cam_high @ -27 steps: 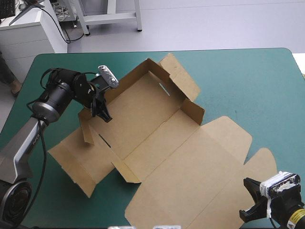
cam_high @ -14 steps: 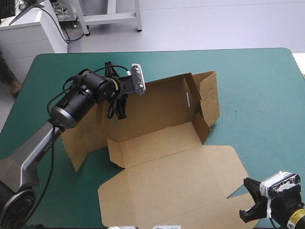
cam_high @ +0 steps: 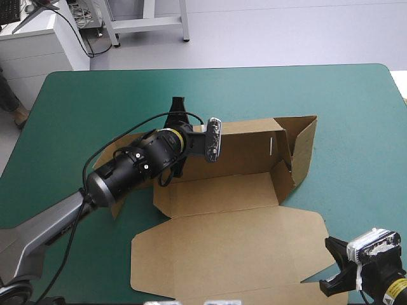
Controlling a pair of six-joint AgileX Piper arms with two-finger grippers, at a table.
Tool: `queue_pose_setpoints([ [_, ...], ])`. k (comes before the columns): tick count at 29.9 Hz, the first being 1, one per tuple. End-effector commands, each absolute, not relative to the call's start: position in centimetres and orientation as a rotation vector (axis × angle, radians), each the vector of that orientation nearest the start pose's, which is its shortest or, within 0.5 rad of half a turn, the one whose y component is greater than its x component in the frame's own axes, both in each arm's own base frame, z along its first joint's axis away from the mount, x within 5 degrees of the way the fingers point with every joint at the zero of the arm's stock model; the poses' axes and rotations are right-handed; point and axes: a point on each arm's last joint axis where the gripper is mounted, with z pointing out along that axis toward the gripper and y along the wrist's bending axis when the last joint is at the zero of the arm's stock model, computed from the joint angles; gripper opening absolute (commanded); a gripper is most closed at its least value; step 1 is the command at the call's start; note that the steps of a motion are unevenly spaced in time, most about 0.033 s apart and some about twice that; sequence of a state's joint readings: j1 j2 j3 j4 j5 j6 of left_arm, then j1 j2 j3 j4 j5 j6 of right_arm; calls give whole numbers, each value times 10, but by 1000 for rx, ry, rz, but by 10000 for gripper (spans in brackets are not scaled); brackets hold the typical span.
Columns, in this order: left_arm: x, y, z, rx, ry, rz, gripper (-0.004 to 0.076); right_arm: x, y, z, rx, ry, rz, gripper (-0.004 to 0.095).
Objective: Fold the box
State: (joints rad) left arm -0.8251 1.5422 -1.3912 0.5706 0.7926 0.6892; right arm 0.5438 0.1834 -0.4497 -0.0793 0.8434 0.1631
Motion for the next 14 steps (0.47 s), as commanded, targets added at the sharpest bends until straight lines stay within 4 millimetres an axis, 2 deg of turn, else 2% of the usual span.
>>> queue_pose_setpoints([
  [1, 239, -226, 367, 1755, 1372, 610, -8, 37, 16, 290, -398, 1949, 357, -17],
  [8, 222, -214, 348, 1733, 1278, 605, -8, 37, 16, 291, -397, 1947, 358, -17],
  [14, 220, -213, 338, 1704, 1274, 589, -8, 38, 15, 293, -397, 1916, 341, -17],
])
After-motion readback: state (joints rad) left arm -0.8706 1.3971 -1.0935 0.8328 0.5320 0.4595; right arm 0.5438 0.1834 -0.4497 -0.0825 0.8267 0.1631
